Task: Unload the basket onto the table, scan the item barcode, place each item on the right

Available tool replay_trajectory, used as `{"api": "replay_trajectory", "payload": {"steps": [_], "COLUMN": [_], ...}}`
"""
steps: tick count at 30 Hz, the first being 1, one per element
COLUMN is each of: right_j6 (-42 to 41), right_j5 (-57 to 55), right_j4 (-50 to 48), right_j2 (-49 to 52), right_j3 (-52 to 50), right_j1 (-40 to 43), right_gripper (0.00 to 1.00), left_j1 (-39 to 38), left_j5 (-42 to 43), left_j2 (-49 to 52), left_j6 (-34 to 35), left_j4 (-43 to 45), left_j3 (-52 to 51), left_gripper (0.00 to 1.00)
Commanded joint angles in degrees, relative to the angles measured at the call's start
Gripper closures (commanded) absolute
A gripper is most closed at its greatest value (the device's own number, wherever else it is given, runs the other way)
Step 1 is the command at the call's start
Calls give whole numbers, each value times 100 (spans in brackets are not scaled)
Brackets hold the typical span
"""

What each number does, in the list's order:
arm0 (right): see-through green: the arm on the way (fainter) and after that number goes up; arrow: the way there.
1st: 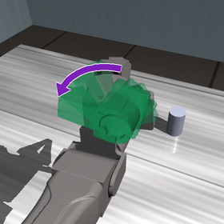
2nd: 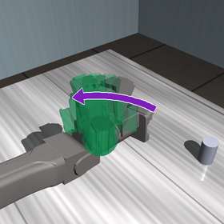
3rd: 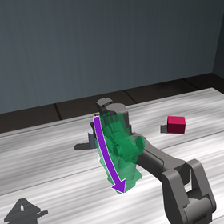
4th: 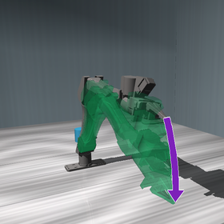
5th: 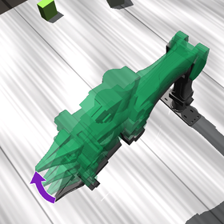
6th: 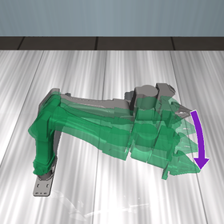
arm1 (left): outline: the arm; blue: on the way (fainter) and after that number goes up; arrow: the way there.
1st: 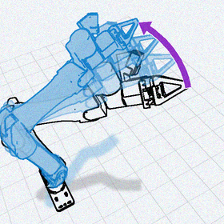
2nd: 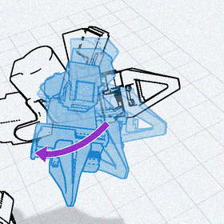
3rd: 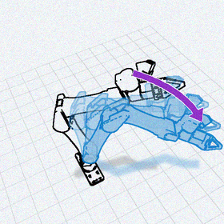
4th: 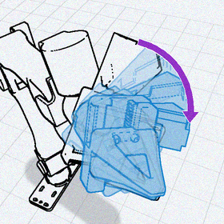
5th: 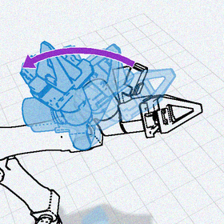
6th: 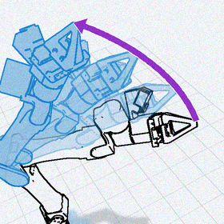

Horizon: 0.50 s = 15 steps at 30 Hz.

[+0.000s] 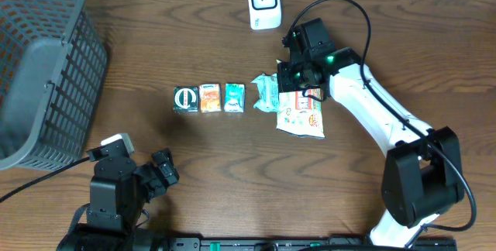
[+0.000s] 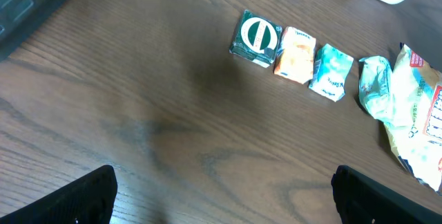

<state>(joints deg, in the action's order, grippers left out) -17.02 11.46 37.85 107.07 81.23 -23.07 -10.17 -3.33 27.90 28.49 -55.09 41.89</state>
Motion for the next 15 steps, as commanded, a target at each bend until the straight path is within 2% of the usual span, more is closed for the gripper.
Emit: {"api": "replay_trajectory", "payload": {"steps": [1,15], "right_j6": [-79,-140], "right_j5": [-63,-61], "right_j4": [-4,-302], "right_j2": [188,691], "right_j3": [-46,-46], "right_j1": [-39,-138], "right_gripper": [99,99], "left_j1": [11,11], "left_j5": [-13,-13], "left_j2": [-31,-31], "left_j6": [-11,-11], "left_j4": [4,4], "left_j3": [11,11], "left_gripper": [3,3]}}
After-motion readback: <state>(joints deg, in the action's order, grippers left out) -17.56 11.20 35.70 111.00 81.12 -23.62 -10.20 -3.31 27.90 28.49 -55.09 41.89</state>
